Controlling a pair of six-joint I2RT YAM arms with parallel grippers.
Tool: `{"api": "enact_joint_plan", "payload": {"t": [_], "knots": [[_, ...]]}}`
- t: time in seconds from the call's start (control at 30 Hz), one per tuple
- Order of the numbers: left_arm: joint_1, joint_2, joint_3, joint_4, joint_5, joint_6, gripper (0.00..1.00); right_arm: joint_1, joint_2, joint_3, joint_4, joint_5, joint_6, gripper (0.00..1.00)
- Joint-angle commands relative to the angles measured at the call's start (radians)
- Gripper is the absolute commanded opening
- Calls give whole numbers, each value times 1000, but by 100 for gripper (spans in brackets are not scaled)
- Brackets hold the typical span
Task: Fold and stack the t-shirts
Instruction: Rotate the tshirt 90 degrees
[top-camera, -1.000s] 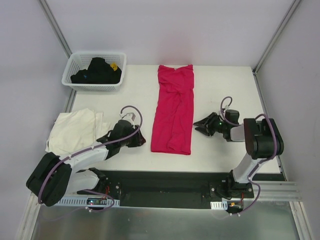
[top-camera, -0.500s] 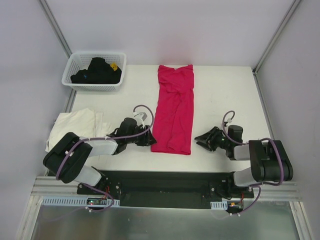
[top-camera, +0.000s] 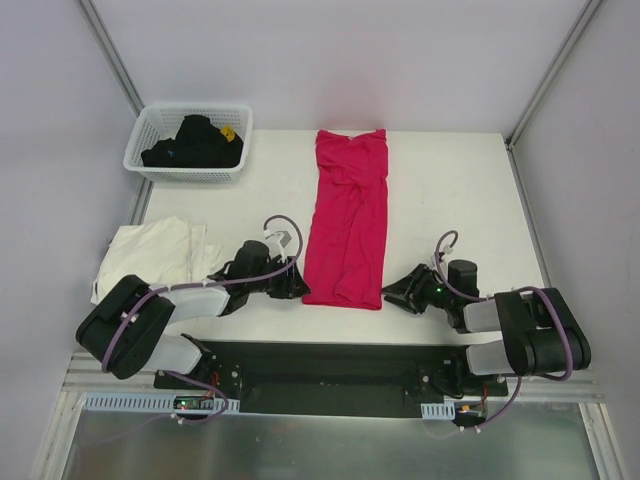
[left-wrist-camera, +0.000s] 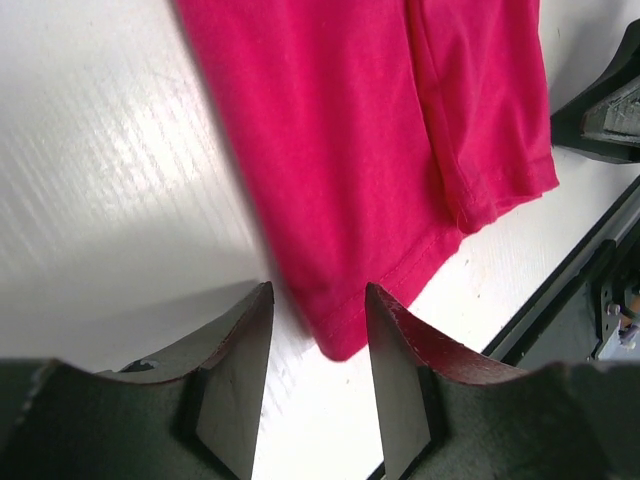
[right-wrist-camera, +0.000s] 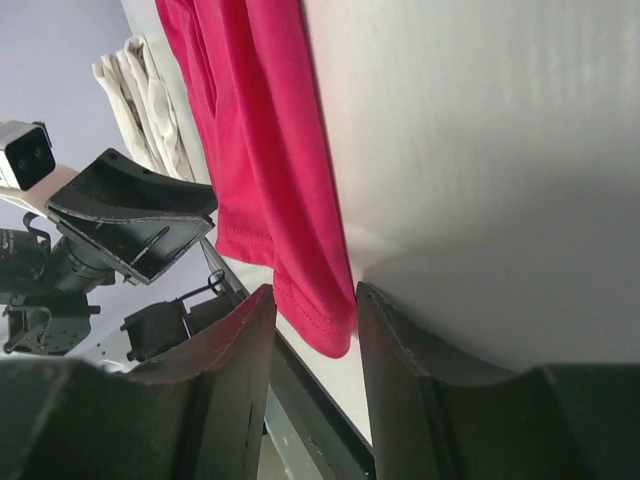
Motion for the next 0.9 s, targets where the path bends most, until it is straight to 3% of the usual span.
{"api": "enact_joint_plan", "payload": {"t": [0.0, 0.43, 0.87], "knots": [[-7, -84, -28, -87, -7, 9, 41, 55, 6, -55, -25, 89, 11, 42], [-7, -32, -10, -40, 1, 26, 41, 168, 94, -32, 68, 148, 73, 42], [-7, 41, 7, 25, 42, 11, 40, 173, 134, -44, 139, 152, 105, 41]]}}
